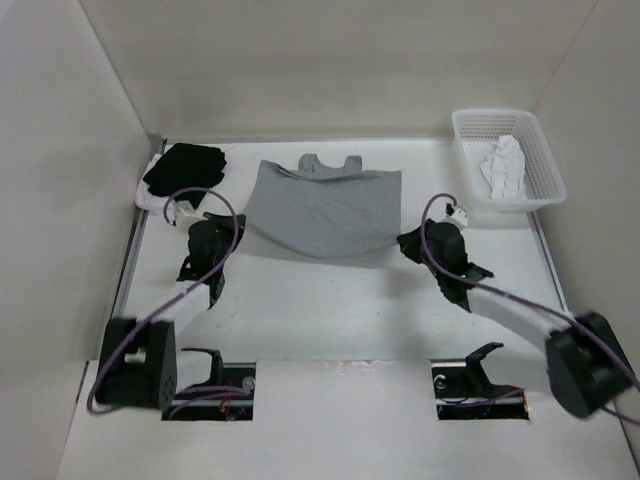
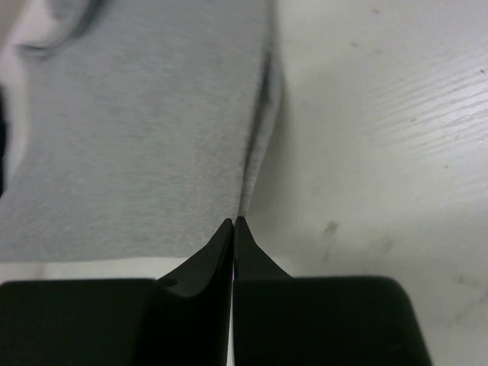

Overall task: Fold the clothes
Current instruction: Fold the tank top

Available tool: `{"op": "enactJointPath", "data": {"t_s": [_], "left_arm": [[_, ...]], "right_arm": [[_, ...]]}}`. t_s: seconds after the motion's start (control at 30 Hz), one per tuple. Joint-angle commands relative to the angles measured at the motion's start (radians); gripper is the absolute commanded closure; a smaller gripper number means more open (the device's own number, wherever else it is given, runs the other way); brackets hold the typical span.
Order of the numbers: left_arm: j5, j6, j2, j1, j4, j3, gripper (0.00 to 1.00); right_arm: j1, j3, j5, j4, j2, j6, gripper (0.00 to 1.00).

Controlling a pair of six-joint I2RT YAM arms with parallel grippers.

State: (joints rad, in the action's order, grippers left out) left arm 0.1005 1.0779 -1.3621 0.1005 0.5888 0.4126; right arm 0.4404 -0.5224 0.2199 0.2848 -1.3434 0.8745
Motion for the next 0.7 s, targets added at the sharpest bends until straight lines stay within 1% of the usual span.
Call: {"op": "enactJointPath", "data": {"t_s": [0.0,0.07,0.13,0.2,0.27,0.4,0.5,0.57,0.6,0.67], "left_arm": [[-0.001,-0.041,0.321,-0.011,-0.099,0.017,0.99],[0.01,-0.09,0.531,-0.015,-0.244,0.05,0.99],[0.024,-0.137,0.715,-0.014,-0.405,0.116,0.99],[0.028,-0.183,0.857,-0.006,-0.548,0.194,0.99],[0.03,-0.21,0.961,-0.003,-0.67,0.271,0.99],[0.03,-0.233,1.07,-0.003,-0.837,0.365,0.99],[0.031,-0.245,1.104,-0.018,-0.899,0.356,0.99],[0.033,-0.245,1.097,-0.026,-0.897,0.304,0.98],[0.033,-0.246,1.083,-0.028,-0.887,0.269,0.98],[0.036,-0.245,1.033,-0.035,-0.841,0.2,0.98]], "right_arm": [[0.069,0.002,0.094,-0.124,0.338,-0.116,0.99],[0.123,-0.025,0.142,-0.292,0.545,-0.163,0.99],[0.175,-0.086,0.199,-0.468,0.715,-0.192,0.99],[0.238,-0.172,0.255,-0.631,0.838,-0.204,0.99],[0.313,-0.261,0.304,-0.752,0.912,-0.206,0.99],[0.48,-0.381,0.403,-0.886,0.955,-0.198,0.98],[0.583,-0.41,0.447,-0.9,0.916,-0.2,0.96],[0.608,-0.392,0.444,-0.856,0.857,-0.215,0.96],[0.596,-0.38,0.432,-0.824,0.821,-0.227,0.96],[0.521,-0.341,0.354,-0.721,0.733,-0.258,0.96]]}}
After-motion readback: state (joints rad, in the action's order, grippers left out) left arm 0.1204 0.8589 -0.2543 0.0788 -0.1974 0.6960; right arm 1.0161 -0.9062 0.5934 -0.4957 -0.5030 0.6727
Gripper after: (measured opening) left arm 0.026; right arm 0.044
